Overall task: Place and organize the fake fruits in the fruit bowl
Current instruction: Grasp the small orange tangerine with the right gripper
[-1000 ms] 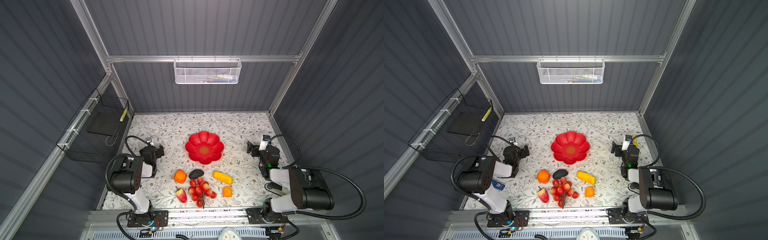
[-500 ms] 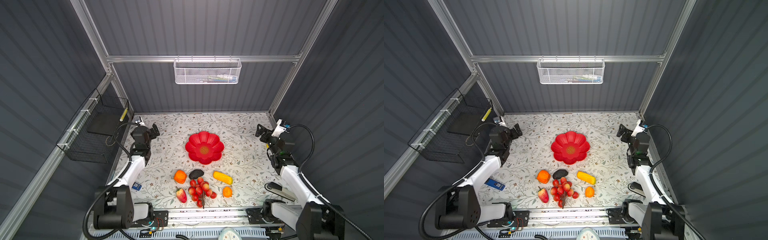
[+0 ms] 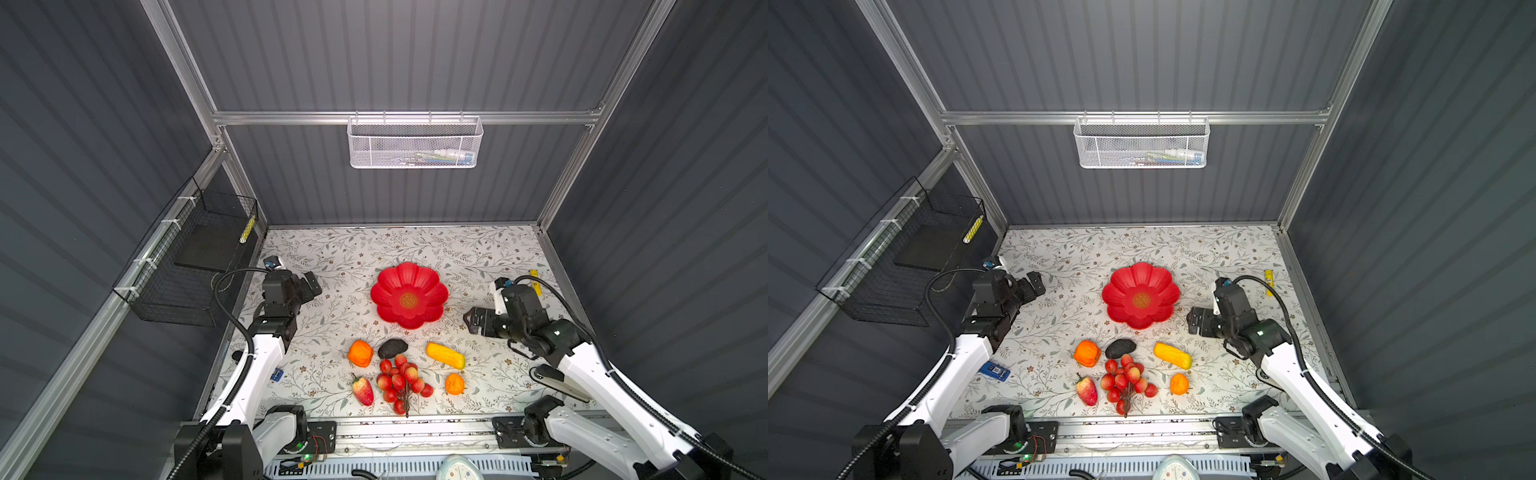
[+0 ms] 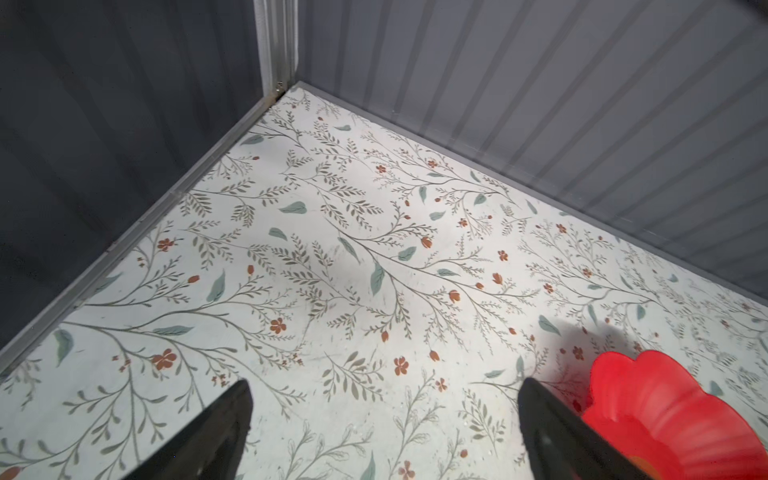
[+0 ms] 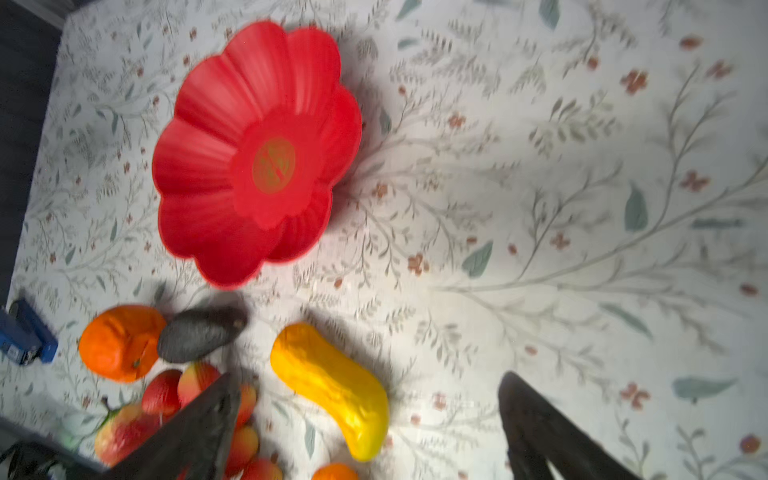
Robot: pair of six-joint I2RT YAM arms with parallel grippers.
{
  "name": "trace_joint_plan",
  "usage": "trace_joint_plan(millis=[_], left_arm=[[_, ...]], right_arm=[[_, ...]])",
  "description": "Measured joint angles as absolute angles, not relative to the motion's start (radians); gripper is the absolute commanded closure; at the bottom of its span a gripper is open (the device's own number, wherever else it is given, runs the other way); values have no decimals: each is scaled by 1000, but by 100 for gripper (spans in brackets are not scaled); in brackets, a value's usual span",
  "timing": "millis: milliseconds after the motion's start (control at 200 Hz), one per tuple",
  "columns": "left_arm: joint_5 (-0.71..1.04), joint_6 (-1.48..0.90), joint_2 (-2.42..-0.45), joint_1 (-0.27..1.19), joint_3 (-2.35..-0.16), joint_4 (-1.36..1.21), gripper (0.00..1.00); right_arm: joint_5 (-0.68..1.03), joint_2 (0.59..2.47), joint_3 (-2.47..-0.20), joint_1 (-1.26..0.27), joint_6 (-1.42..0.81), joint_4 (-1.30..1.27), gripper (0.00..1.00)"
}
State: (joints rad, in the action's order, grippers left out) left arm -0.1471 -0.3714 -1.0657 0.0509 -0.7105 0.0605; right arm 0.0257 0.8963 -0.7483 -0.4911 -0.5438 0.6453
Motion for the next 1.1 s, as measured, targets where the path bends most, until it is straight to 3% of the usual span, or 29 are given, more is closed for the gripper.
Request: trace_joint_plan(millis=[160,335,675,875,1101], left_arm=[[-60,-369,-1054,51,-714,59,1],[38,-368,-1059,51,-721,52,2],[162,-362,-1076,52,-805,81,1],[191,-361,-1064,52,-825,115,1],[211,-365,-1031,52,-825,140,1]], right_arm=[[3,844,-709,-669,-686,777,9],[-4,912,-659,-825,-815,793,10],[0,1097,-624,-976,-961,651,15],[3,1186,-603,-1009,-1008,579,23],[-1,1209,-566,-1025,-1045,546,46]])
